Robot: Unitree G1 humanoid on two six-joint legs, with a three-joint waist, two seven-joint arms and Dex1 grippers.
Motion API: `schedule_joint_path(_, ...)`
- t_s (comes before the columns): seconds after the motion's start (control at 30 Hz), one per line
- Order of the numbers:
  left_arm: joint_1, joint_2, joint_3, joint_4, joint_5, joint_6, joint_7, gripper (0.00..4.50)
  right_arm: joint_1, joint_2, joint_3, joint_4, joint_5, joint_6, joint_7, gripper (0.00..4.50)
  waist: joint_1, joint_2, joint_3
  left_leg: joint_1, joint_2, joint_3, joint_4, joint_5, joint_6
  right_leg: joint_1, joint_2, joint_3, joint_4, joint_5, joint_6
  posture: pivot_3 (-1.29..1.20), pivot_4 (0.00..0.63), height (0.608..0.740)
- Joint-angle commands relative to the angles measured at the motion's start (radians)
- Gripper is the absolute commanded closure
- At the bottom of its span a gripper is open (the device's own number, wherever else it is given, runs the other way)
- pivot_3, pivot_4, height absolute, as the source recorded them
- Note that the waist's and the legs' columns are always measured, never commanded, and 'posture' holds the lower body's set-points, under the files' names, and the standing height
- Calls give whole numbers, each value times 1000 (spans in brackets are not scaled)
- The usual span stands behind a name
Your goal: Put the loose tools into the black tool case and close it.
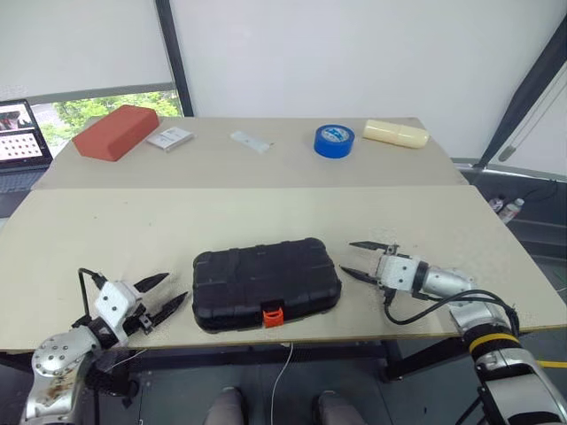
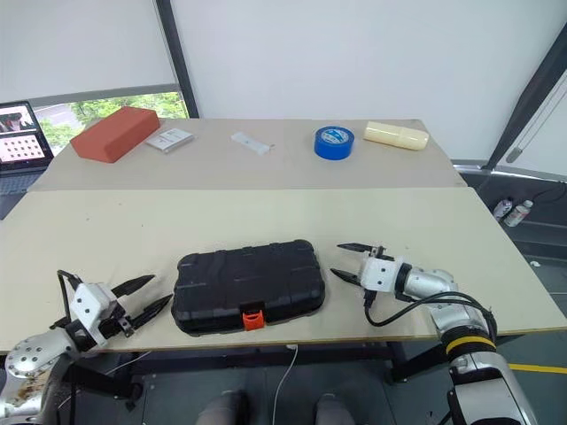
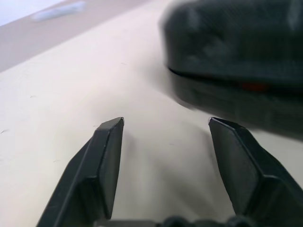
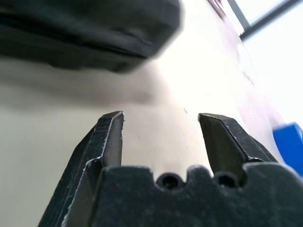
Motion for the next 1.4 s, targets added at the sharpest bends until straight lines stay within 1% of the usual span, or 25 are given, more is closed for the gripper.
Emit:
schedule_joint_path(0.03,-98,42,12,-13,-54,104,17,2194,92,-71,-38,-242,263,290,211,2558,8,0,0,0,0,0,0,0,0,1,0,0,0,0,0,0,150,740)
schedule_joint_path(0.1,-167,51,-3,5,-54,150,29,2729,152,-115,-25,-373,331,435,289,3160,14,0,0,1,0,0,0,0,0,3,0,-1,0,-1,1,0,150,740)
schedule_joint_path(0.13,-219,54,-26,14,-46,185,32,3267,184,-133,-14,-440,348,489,313,3603,14,0,0,1,1,0,1,0,0,3,1,-1,1,-1,1,0,150,740)
schedule_joint_path(0.2,-322,61,-75,70,-13,209,17,3971,233,-164,15,-547,351,580,347,4250,13,0,0,3,0,0,1,0,0,4,1,0,0,-2,3,0,150,740)
schedule_joint_path(0.23,-369,66,-101,108,3,217,1,4232,250,-170,29,-587,344,603,357,4453,14,0,0,3,0,0,1,0,0,5,1,0,0,-3,5,0,150,740)
schedule_joint_path(0.27,-405,70,-124,146,22,212,-16,4430,260,-173,39,-620,341,632,361,4500,16,0,0,4,0,-1,1,0,0,5,1,-1,0,-4,6,0,150,740)
schedule_joint_path(0.37,-518,75,-199,275,88,168,-68,4430,263,-162,79,-706,326,719,358,4500,11,0,0,4,0,-1,1,0,0,5,1,-1,0,-4,8,0,150,740)
schedule_joint_path(0.4,-555,76,-225,323,103,178,-92,4430,254,-150,97,-730,317,743,351,4500,8,0,0,3,0,0,1,0,0,4,2,0,0,-3,9,0,150,740)
schedule_joint_path(0.47,-600,81,-261,392,124,187,-136,4430,233,-123,118,-758,302,778,330,4500,6,0,0,3,0,-1,1,0,0,4,2,0,0,-2,10,0,150,740)
schedule_joint_path(0.5,-619,80,-272,424,133,154,-157,4430,216,-104,132,-758,284,798,312,4500,4,0,0,3,0,-1,1,0,0,3,2,0,0,-2,11,0,150,740)
schedule_joint_path(0.53,-633,78,-277,448,135,140,-172,4430,200,-78,139,-743,260,782,292,4500,3,0,0,2,0,-1,1,0,0,2,2,0,0,-2,11,0,150,740)
schedule_joint_path(0.6,-638,73,-271,459,97,187,-227,4430,139,-15,150,-650,182,720,229,4500,0,-1,0,0,0,-1,1,0,0,0,2,0,1,-2,10,0,150,740)
schedule_joint_path(0.67,-618,79,-265,449,83,216,-251,4430,96,22,154,-579,123,661,191,4500,-3,-2,0,-2,0,-1,1,0,0,-3,3,0,2,-2,10,0,150,740)
schedule_joint_path(0.73,-574,80,-258,405,66,228,-273,4430,53,62,145,-511,96,618,158,4500,-2,-2,0,-4,0,-1,2,0,0,-5,2,0,3,-1,11,0,150,740)
schedule_joint_path(0.83,-479,75,-225,275,-6,313,-283,4430,-31,103,144,-377,49,534,127,4500,-4,-2,0,-4,0,-1,1,0,0,-5,2,0,3,-1,10,0,150,740)
schedule_joint_path(0.87,-447,73,-213,234,-24,338,-274,4430,-58,116,141,-332,37,515,114,4500,-4,-2,0,-5,0,0,1,0,0,-5,2,0,3,1,7,0,150,740)
schedule_joint_path(0.97,-364,61,-160,143,-51,357,-212,4430,-133,160,123,-199,24,455,84,4500,-3,-2,0,-5,0,0,1,0,0,-5,2,0,2,1,6,0,150,740)
schedule_joint_path(1.1,-348,52,-62,99,-53,325,-79,4430,-179,186,98,-100,51,394,111,4500,2,-3,1,-5,0,-1,1,0,0,-5,2,0,3,1,6,0,150,740)
schedule_joint_path(1.17,-356,54,-28,21,-110,357,-80,4430,-175,181,79,-93,82,383,148,4500,2,-3,1,-5,0,-1,1,0,0,-5,2,0,3,1,6,0,150,740)
schedule_joint_path(1.2,-358,55,-21,-36,-158,399,-91,4430,-166,173,71,-100,103,393,179,4500,3,-3,1,-6,0,-1,1,0,0,-5,2,0,2,2,6,0,150,740)
schedule_joint_path(1.23,-364,60,-34,-115,-208,460,-102,4430,-146,157,62,-115,117,399,206,4500,3,-3,1,-6,0,-1,1,0,0,-5,2,0,2,2,6,0,150,740)
schedule_joint_path(1.3,-373,73,-80,-221,-258,552,-114,4430,-106,127,52,-160,149,457,257,4500,9,-3,1,-7,0,-1,2,0,0,-4,2,0,2,2,7,0,150,740)
schedule_joint_path(1.4,-419,61,-199,-293,-230,635,-86,4430,-38,98,43,-265,201,557,298,4500,16,-3,1,-7,0,-1,2,0,0,-4,1,0,1,1,7,0,150,740)
